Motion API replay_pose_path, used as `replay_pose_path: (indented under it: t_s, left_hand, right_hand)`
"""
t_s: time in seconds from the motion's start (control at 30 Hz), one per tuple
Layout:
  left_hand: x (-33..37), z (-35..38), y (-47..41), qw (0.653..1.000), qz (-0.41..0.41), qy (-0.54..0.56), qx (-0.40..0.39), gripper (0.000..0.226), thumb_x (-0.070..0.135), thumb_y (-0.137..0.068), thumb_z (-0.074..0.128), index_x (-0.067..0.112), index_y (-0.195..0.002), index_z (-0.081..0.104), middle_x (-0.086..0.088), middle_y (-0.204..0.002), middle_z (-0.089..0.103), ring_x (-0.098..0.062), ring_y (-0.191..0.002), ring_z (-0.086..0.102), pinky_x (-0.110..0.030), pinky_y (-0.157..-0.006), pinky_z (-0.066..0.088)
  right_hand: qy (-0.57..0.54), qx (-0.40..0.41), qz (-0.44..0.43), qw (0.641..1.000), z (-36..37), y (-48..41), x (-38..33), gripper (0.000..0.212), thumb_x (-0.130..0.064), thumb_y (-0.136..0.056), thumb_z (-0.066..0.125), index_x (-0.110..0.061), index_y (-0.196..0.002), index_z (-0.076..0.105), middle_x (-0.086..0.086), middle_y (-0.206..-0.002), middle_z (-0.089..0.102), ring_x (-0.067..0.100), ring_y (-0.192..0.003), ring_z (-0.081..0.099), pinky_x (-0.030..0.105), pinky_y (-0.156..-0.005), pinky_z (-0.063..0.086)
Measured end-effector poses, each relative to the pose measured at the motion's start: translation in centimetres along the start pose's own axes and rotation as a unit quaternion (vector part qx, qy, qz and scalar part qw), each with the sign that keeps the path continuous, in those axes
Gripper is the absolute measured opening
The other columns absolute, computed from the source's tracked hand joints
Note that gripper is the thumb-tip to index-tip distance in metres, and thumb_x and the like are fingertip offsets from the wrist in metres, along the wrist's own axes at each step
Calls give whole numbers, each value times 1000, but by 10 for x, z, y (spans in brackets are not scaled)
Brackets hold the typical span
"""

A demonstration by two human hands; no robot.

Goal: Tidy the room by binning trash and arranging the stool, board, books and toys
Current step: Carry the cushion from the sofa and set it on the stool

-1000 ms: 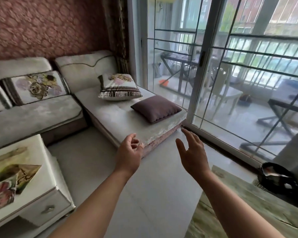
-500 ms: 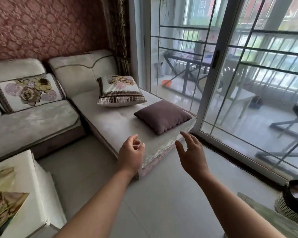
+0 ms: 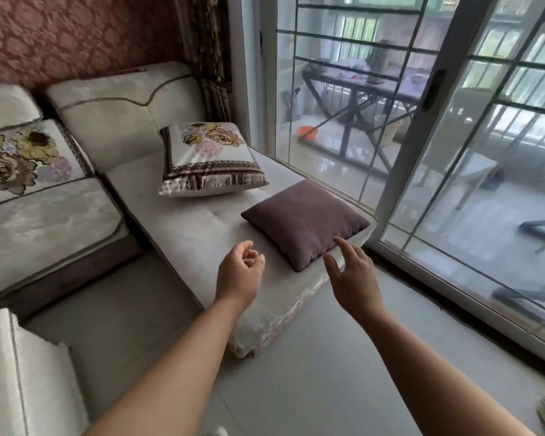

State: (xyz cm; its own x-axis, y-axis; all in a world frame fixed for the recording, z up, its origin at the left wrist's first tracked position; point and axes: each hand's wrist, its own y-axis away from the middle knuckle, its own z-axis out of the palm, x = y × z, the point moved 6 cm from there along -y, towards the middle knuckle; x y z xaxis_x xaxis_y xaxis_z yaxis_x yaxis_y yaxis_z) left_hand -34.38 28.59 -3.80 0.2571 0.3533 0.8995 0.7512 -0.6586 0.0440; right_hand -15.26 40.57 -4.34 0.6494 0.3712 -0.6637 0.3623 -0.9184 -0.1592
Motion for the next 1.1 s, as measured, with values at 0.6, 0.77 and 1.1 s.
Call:
replay_pose_path:
  t_s: [0.6, 0.77, 1.1]
  left_hand:
    - [-104, 126, -309, 962, -131, -64, -230, 41, 20, -90, 61, 4, -128, 54, -8, -105, 65, -24, -98, 62, -29, -89, 46]
    - [-154, 177, -340, 942, -197, -75, -259, 42, 21, -91, 60, 3, -128, 53, -11, -116, 63, -28, -107, 62, -31, -92, 46]
    - [-282, 287, -397, 920, -299, -80, -241, 24, 38, -88, 55, 15, -93, 57, -7, -102, 65, -30, -105, 63, -46, -95, 48]
  right_hand:
    - [42, 6, 317, 947, 183, -163, 64, 48, -41, -95, 48, -24, -139, 44, 10, -135, 54, 32, -123, 49, 45, -102, 40]
    - [41, -28, 381, 923, 232, -180, 108, 50, -43, -96, 43, -25, -142, 39, 4, -143, 48, 28, -130, 43, 46, -107, 33]
    - [14, -96, 456, 884, 336, -212, 216, 60, -51, -91, 47, -25, -144, 34, 6, -138, 52, 30, -128, 45, 47, -107, 33]
